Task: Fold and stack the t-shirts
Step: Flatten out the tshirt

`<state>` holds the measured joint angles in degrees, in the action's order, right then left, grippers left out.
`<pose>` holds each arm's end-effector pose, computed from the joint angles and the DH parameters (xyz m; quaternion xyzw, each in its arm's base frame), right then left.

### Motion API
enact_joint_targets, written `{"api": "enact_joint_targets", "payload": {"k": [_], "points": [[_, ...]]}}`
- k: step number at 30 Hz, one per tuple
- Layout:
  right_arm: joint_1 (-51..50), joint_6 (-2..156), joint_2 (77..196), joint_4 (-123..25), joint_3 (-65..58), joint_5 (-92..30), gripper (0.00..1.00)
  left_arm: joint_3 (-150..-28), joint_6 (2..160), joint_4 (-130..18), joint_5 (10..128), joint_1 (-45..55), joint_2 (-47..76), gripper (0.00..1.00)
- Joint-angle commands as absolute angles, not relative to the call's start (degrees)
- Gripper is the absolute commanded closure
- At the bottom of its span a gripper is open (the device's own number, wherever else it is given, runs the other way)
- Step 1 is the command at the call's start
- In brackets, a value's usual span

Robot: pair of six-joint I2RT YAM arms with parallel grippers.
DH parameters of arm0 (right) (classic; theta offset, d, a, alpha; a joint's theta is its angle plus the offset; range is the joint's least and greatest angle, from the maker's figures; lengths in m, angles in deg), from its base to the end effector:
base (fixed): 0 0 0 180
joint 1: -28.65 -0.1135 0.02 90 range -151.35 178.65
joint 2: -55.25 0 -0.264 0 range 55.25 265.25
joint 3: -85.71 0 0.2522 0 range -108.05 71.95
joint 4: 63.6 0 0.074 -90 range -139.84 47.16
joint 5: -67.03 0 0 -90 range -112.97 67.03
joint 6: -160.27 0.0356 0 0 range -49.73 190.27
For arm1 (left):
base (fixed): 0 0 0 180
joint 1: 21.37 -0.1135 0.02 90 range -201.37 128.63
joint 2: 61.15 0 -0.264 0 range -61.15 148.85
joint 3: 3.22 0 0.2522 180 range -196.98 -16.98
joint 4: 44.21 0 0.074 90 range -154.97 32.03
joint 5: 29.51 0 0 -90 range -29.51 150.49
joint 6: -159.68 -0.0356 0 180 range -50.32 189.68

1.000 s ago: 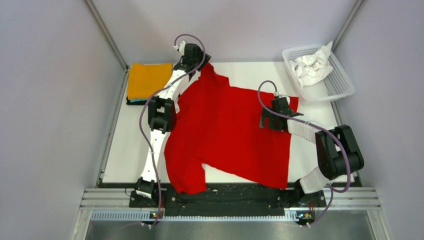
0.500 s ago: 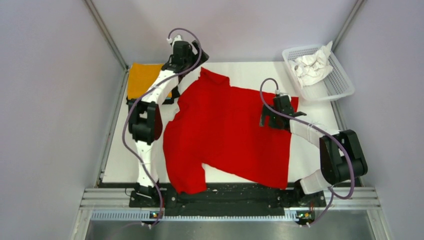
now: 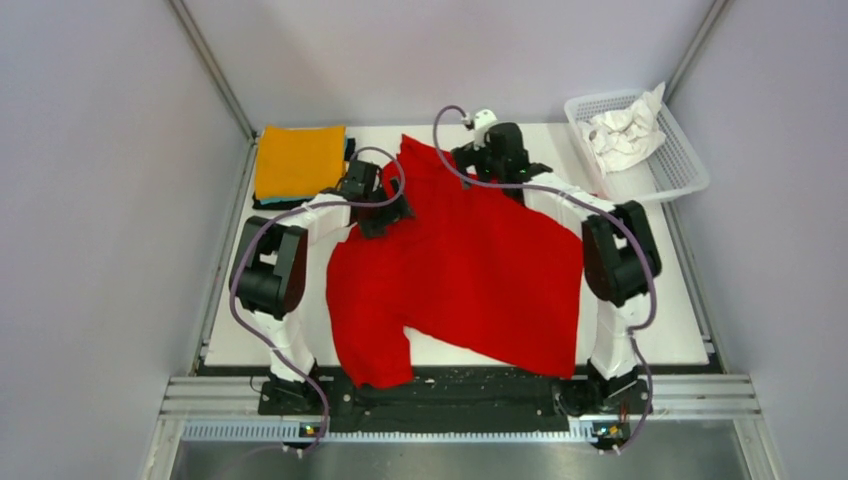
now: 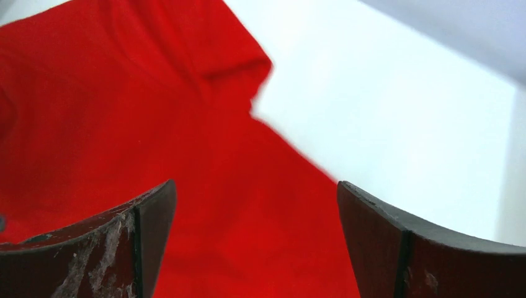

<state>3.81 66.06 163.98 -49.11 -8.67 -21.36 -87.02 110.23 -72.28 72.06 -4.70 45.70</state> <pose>0.4043 0.1861 0.2482 -0.2090 0.8351 0.0792 0.5026 0.3782 -0.1207 0.1827 -0.1613 0.9248 -0.2420 0.2452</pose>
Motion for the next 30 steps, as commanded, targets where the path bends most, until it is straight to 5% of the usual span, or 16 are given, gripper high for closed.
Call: {"api": "enact_joint_targets", "payload": {"k": [1, 16, 30], "points": [[1.9, 51.3, 176.9, -50.6, -22.9, -25.7, 0.01, -86.5, 107.9, -76.3, 68.9, -4.8, 42.8, 0.01], [0.1, 43.8, 203.5, -47.3, -55.5, -23.7, 0.01, -77.7, 107.4, -87.7, 65.9, -5.1, 38.8, 0.01], [-2.8, 50.0, 200.1, -49.3, -52.1, -32.6, 0.01, -78.3, 107.4, -88.0, 65.5, -5.6, 39.2, 0.01]]}}
